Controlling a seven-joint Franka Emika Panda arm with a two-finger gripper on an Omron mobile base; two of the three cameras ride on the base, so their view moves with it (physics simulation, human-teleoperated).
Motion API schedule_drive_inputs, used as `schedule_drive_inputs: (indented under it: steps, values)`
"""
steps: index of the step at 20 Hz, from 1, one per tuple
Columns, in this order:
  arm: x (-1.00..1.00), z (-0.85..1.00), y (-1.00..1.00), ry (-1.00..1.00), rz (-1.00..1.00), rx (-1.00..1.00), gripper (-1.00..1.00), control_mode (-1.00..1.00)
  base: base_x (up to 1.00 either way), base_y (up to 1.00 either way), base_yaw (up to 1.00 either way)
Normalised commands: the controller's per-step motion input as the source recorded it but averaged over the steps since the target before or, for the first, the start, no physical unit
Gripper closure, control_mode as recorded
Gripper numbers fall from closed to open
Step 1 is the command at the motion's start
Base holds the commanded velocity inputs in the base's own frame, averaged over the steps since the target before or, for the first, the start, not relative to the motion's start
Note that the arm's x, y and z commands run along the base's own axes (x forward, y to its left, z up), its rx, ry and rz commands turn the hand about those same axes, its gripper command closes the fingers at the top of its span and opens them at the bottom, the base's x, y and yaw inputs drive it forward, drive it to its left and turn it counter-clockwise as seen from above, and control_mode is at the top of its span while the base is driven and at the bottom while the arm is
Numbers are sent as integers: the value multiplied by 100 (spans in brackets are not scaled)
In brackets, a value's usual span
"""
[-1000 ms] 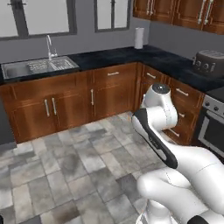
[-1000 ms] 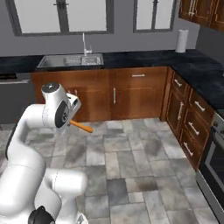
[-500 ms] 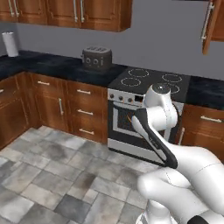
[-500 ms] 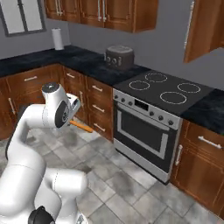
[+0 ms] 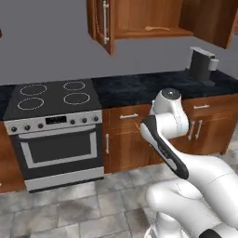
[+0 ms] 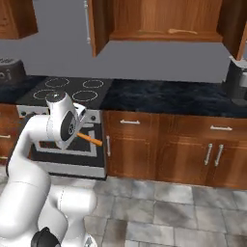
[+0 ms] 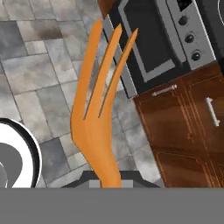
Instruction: Organize the utensils by type. Pick up the wooden spoons from the counter and place them in the open cabinet. Then pick up the metallic utensils from the counter and place them in the open drawer.
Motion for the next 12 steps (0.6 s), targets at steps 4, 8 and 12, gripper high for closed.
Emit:
schedule_drive_inputs:
  steps: [4,8,12]
  values:
    - [0,0,0,0,0,0,100,100,0,0,-100]
    - [0,0,0,0,0,0,100,100,0,0,-100]
    - [0,0,0,0,0,0,100,100,11,0,-99]
